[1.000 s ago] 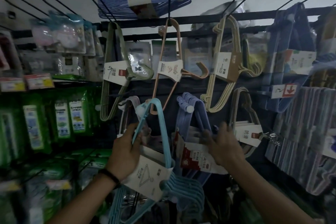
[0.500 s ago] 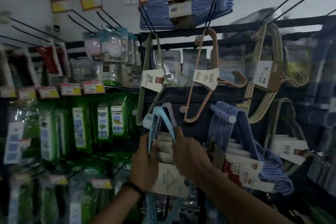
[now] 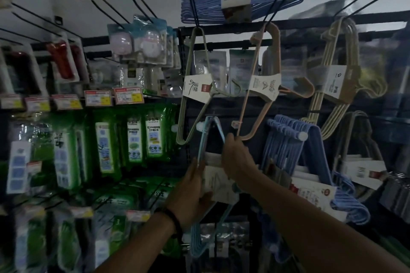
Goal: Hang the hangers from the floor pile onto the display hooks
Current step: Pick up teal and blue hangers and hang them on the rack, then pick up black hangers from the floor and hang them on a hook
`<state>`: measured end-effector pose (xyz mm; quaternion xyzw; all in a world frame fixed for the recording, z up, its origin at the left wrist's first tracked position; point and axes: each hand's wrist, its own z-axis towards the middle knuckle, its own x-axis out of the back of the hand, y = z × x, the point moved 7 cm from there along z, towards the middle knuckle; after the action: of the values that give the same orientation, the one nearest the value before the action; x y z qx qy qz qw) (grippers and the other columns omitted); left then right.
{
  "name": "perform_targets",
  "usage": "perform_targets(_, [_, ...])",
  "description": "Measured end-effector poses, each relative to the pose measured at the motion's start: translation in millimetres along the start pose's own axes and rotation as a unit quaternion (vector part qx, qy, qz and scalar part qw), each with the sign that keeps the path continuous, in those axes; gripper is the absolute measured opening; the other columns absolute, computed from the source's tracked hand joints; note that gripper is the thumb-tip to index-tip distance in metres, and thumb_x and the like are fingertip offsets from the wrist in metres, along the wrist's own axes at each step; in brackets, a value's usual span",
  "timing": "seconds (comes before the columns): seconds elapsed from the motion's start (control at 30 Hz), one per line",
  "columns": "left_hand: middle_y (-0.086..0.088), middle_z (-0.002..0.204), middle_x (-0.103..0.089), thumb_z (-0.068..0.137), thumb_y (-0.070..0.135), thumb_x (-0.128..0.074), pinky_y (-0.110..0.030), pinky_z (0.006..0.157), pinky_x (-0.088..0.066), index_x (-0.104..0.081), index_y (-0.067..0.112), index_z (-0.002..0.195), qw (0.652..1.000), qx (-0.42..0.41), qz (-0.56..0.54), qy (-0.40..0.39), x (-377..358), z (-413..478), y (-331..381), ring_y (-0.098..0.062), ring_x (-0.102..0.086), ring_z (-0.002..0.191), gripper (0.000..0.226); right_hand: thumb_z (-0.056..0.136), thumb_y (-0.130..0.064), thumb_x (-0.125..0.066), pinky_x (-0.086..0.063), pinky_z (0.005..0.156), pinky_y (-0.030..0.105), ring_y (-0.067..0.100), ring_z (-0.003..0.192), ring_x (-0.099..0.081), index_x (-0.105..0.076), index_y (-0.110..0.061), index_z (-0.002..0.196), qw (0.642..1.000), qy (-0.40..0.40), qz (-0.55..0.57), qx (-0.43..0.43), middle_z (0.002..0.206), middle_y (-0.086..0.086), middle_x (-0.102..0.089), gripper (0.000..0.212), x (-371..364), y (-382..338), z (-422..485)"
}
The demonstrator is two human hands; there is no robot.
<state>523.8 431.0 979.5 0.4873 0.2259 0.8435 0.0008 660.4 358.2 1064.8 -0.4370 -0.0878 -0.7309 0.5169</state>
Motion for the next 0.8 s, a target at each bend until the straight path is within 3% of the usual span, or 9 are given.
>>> perform_targets(0.13, [0.007,0.174,0.014,0.099,0.051,-0.059,-0.043,0.115,-0.046,0.005,0.033,0.166,0.999,0.000,0.033,-0.021,-12.6,15.0,-21.0,-0.027,-0.037,0.152,0.094,0.105,-0.010,-0.046,-0.045,0.073,0.041,0.036,0.103,-0.065,-0.042,-0.010,0.127,0.998,-0.039,-0.033,-0.038,0.121,0.015,-0.057,0.023,-13.0,2.3,12.1])
perform_targets(0.2, [0.004,0.175,0.009,0.102,0.046,-0.058,-0.037,0.120,-0.040,-0.005,0.027,0.167,0.999,0.002,0.035,-0.035,-21.5,21.0,-27.8,-0.025,-0.034,0.153,0.087,0.103,-0.012,-0.051,-0.049,0.072,0.043,0.036,0.100,-0.066,-0.045,-0.012,0.117,0.993,-0.080,-0.051,-0.076,0.117,0.014,-0.063,0.015,-21.4,17.5,12.7])
perform_targets(0.27, [0.006,0.175,0.001,0.104,0.037,-0.059,-0.025,0.119,-0.035,-0.015,0.024,0.167,0.999,0.017,0.012,-0.042,-28.7,23.7,-34.3,-0.022,-0.032,0.154,0.078,0.103,-0.016,-0.050,-0.051,0.072,0.043,0.037,0.102,-0.067,-0.045,-0.008,0.130,0.987,-0.107,-0.082,-0.090,0.123,0.015,-0.064,0.029,-30.7,33.1,12.7])
perform_targets(0.33, [0.011,0.175,-0.004,0.103,0.041,-0.060,-0.030,0.121,-0.037,-0.029,0.028,0.163,0.999,0.016,0.004,-0.027,-28.9,19.2,-36.5,-0.019,-0.033,0.153,0.069,0.104,-0.020,-0.048,-0.053,0.076,0.044,0.040,0.110,-0.064,-0.031,-0.003,0.148,0.982,-0.118,-0.112,-0.098,0.140,0.021,-0.052,0.050,-37.4,42.9,8.1])
perform_targets(0.4, [0.017,0.169,-0.020,0.102,0.045,-0.059,-0.029,0.117,-0.043,-0.042,0.034,0.156,1.000,0.014,-0.018,-0.014,-20.5,6.2,-28.7,-0.013,-0.041,0.147,0.057,0.101,-0.023,-0.053,-0.056,0.078,0.049,0.041,0.106,-0.060,-0.031,-0.007,0.143,0.990,-0.056,-0.081,-0.096,0.140,0.022,-0.042,0.050,-35.2,45.0,-0.9])
perform_targets(0.5, [0.016,0.132,-0.052,0.105,0.041,-0.054,-0.021,0.094,-0.049,-0.055,0.036,0.137,1.000,0.024,0.009,-0.003,-1.8,-29.1,-10.8,-0.008,-0.056,0.114,0.032,0.095,-0.030,-0.064,-0.051,0.065,0.043,0.034,0.090,-0.056,-0.038,-0.017,0.117,0.994,0.082,0.041,-0.051,0.118,0.013,-0.048,0.036,-27.8,33.3,-32.7])
perform_targets(0.57, [0.015,0.117,-0.058,0.107,0.045,-0.048,-0.028,0.089,-0.053,-0.058,0.038,0.125,0.997,0.060,0.031,-0.046,-0.4,-62.9,-9.3,-0.011,-0.059,0.101,0.021,0.098,-0.033,-0.063,-0.049,0.061,0.041,0.029,0.085,-0.056,-0.042,-0.017,0.117,0.988,0.098,0.121,0.003,0.113,0.009,-0.051,0.033,-39.2,15.6,-63.4])
perform_targets(0.7, [0.011,0.118,-0.065,0.104,0.053,-0.045,-0.034,0.091,-0.054,-0.062,0.037,0.117,0.971,0.132,0.102,-0.174,-34.8,-150.6,-50.0,-0.014,-0.064,0.102,0.026,0.106,-0.032,-0.049,-0.039,0.055,0.035,0.016,0.065,-0.046,-0.044,-0.024,0.110,0.960,-0.056,0.225,0.157,0.095,-0.002,-0.047,0.010,-109.4,-42.2,-132.8])
perform_targets(0.8, [0.016,0.144,-0.058,0.102,0.065,-0.030,-0.031,0.109,-0.045,-0.057,0.044,0.137,0.940,0.231,0.123,-0.220,-64.4,-236.1,-86.7,-0.013,-0.056,0.133,0.049,0.107,-0.040,-0.045,-0.043,0.064,0.042,0.025,0.073,-0.049,-0.050,-0.027,0.105,0.920,-0.198,0.236,0.241,0.097,-0.001,-0.053,0.013,-179.7,-83.6,-195.4])
